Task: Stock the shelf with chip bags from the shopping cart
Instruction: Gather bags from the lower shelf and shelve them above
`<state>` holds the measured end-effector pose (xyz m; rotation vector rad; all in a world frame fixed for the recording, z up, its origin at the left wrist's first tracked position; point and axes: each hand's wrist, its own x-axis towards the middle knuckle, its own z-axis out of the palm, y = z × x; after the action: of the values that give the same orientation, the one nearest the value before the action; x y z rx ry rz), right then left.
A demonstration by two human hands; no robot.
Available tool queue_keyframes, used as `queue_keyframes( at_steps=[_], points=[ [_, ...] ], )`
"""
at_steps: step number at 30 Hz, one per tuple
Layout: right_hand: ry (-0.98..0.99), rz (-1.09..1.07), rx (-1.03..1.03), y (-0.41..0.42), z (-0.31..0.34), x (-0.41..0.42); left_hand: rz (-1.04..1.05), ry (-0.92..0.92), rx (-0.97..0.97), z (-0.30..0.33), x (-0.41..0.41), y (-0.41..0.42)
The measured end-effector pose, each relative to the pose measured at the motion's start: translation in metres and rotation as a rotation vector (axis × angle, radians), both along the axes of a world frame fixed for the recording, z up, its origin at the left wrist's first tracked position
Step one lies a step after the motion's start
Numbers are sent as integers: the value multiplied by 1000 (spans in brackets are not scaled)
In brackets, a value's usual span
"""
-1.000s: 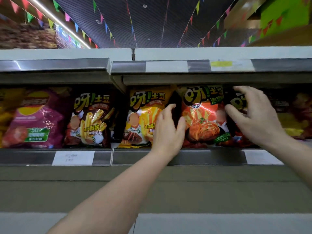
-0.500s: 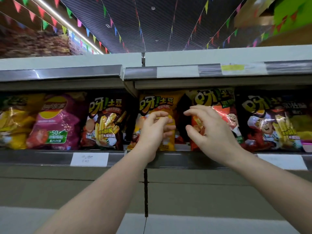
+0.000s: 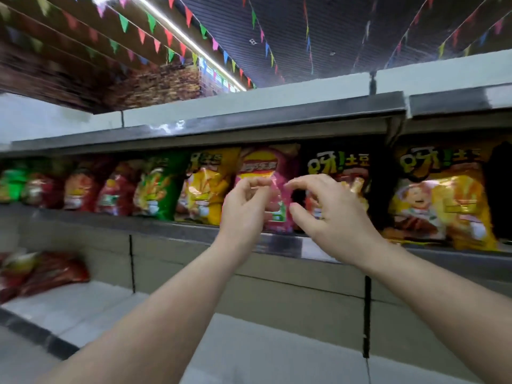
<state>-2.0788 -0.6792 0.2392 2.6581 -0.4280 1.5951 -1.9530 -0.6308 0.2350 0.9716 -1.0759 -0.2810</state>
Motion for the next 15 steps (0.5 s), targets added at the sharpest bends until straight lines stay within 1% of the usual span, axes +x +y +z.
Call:
queue_keyframes(
  at_steps=[2,5,8,15],
  points=[
    [7,86,3,17,-2,49,34,14,1,0,40,23],
    [-4,176,33,42,-8,115,157,-30,57,-7,97,59],
    [-2,282,67,69,-15,177,279,-19,105,-19,153,97],
    [124,532,159,123,-45,305,585,143,227,-58,269,180]
  ],
)
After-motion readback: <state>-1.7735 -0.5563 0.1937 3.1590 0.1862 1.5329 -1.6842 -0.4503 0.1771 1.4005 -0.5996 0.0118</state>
